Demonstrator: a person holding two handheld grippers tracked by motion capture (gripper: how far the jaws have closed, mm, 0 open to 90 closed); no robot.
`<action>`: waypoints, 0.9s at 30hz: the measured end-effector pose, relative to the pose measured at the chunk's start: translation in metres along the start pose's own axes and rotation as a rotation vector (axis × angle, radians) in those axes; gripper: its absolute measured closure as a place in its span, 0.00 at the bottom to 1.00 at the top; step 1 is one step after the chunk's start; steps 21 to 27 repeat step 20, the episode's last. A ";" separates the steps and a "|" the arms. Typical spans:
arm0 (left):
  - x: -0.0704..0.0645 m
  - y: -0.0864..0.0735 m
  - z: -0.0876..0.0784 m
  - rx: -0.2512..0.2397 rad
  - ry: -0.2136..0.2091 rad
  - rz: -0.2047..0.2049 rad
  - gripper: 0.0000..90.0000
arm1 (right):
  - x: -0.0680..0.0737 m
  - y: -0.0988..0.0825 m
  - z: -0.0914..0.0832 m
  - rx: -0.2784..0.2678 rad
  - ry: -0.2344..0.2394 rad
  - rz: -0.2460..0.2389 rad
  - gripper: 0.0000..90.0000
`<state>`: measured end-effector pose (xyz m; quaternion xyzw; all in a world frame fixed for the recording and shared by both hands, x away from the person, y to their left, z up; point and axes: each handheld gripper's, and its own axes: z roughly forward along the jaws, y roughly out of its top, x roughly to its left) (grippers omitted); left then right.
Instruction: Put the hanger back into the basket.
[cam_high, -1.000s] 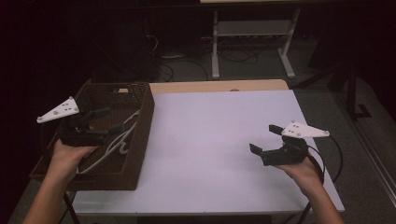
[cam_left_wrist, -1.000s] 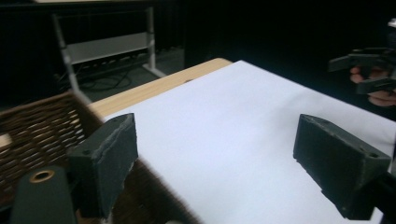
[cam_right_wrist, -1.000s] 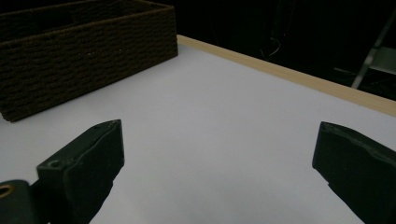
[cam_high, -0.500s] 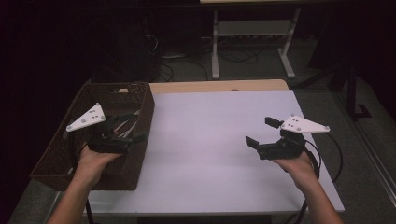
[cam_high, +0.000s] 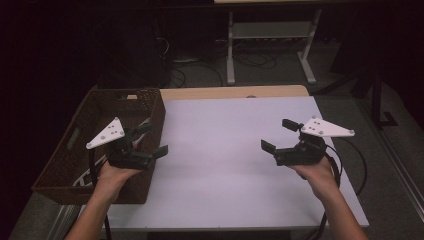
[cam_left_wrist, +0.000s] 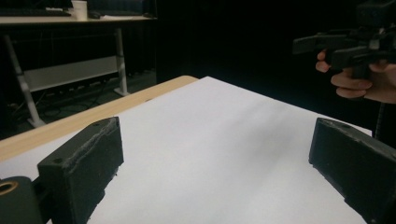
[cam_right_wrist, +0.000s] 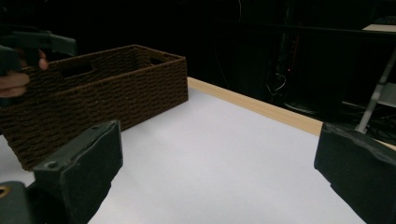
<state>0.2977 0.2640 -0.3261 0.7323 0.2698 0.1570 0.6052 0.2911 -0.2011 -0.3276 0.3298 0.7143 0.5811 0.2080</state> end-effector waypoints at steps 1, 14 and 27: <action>0.000 -0.001 0.000 0.000 0.004 -0.003 0.03 | 0.000 0.000 0.000 0.000 0.000 0.002 0.01; 0.001 -0.002 0.000 0.001 0.003 -0.002 0.03 | 0.000 0.000 0.000 0.002 0.003 -0.002 0.01; 0.001 -0.002 0.000 -0.001 0.002 -0.006 0.03 | 0.000 0.000 -0.001 -0.001 0.001 -0.006 0.01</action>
